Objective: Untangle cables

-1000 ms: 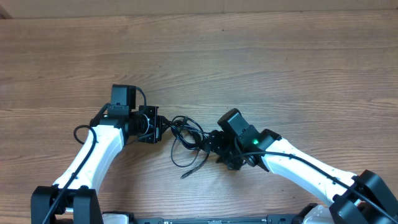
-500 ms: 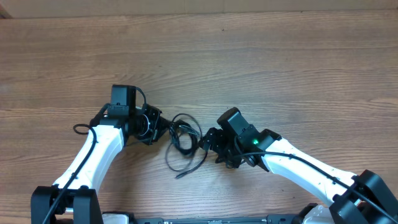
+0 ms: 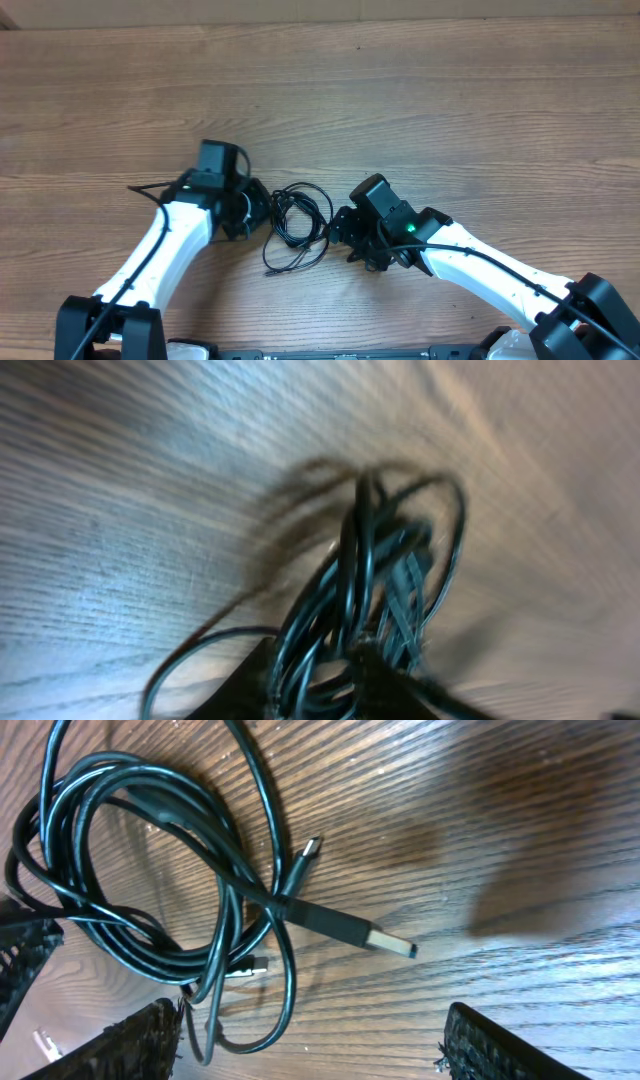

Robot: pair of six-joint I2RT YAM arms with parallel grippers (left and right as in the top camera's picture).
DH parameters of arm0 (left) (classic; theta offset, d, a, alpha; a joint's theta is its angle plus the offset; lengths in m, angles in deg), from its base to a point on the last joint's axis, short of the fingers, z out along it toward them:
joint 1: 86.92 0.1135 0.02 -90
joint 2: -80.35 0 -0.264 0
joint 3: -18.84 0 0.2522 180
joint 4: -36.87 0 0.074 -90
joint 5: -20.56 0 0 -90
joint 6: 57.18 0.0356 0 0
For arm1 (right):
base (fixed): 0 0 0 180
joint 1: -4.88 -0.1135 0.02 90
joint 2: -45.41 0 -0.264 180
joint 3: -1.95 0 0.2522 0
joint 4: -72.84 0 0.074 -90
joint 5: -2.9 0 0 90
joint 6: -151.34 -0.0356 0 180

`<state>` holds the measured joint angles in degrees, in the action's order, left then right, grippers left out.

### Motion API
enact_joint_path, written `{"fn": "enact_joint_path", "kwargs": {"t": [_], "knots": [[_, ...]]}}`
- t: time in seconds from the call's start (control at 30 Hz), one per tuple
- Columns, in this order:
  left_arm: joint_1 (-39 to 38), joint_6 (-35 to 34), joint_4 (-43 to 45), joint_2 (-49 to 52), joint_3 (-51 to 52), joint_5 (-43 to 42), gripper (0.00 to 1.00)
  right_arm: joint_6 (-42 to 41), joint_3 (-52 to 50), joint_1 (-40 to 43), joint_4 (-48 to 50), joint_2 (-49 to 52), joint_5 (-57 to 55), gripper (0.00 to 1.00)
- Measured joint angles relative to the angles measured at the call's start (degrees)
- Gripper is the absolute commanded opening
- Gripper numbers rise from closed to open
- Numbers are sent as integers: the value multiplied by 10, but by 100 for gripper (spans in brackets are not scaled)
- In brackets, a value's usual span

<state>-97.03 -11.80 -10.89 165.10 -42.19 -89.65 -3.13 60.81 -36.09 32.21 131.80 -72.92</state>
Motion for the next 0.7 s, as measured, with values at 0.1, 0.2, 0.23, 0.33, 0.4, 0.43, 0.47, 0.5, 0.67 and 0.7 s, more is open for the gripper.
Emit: {"fn": "enact_joint_path", "kwargs": {"t": [0.1, 0.2, 0.23, 0.33, 0.4, 0.43, 0.47, 0.5, 0.67, 0.7], "knots": [[-39, -3, -50, 0, -1, 47, 24, 0, 0, 0, -12, 0, -2, 83], [-72, -15, -72, 0, -1, 93, 34, 0, 0, 0, -21, 0, -7, 83], [-80, -16, -72, 0, -1, 103, 39, 0, 0, 0, -23, 0, -10, 83], [-105, -23, -72, 0, -1, 134, 43, 0, 0, 0, -23, 0, -14, 83], [-122, -29, -70, 0, -1, 153, 43, 0, 0, 0, -23, 0, -16, 83], [-129, -33, -67, 0, -1, 160, 43, 0, 0, 0, -23, 0, -16, 83], [-135, -36, -62, 0, -1, 166, 43, 0, 0, 0, -23, 0, -16, 83], [-141, -41, -56, 0, -1, 172, 42, 0, 0, 0, -23, 0, -16, 83], [-165, -68, -26, 9, -1, 190, 35, 0, 0, 0, -24, 0, -17, 83], [-169, -74, -21, 16, -1, 192, 31, 0, 0, 0, -25, 0, -17, 83]]}}
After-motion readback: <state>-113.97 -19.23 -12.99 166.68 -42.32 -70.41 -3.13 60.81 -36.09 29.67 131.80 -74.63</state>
